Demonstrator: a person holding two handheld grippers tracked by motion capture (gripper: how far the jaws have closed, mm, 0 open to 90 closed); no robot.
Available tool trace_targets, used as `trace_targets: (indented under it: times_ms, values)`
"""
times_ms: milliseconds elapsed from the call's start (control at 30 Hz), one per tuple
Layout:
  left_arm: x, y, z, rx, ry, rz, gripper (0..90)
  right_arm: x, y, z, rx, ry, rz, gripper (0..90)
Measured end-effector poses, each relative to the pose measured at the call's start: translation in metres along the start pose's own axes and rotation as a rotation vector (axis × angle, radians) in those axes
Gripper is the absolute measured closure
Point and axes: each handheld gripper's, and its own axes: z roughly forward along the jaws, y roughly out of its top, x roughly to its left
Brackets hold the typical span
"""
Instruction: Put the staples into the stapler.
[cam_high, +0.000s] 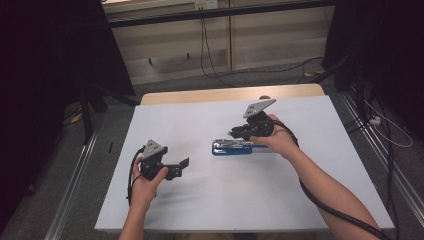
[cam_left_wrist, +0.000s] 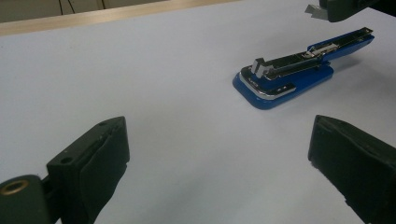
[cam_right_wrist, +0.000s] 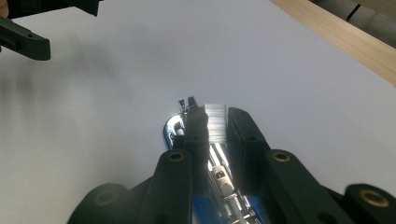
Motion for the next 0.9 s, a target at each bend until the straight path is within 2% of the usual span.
trace_targets:
  times_ms: [233, 900]
  values:
    - [0.000, -0.001, -0.002, 0.005, 0.003, 0.004, 5.6, -0.001, -0.001, 0.004, -0.001, 0.011, 0.005, 79.2]
    - [0.001, -0.004, -0.009, -0.002, 0.017, -0.005, 5.6, 0.002, 0.007, 0.017, 0.024, 0.057, -0.034, 79.2]
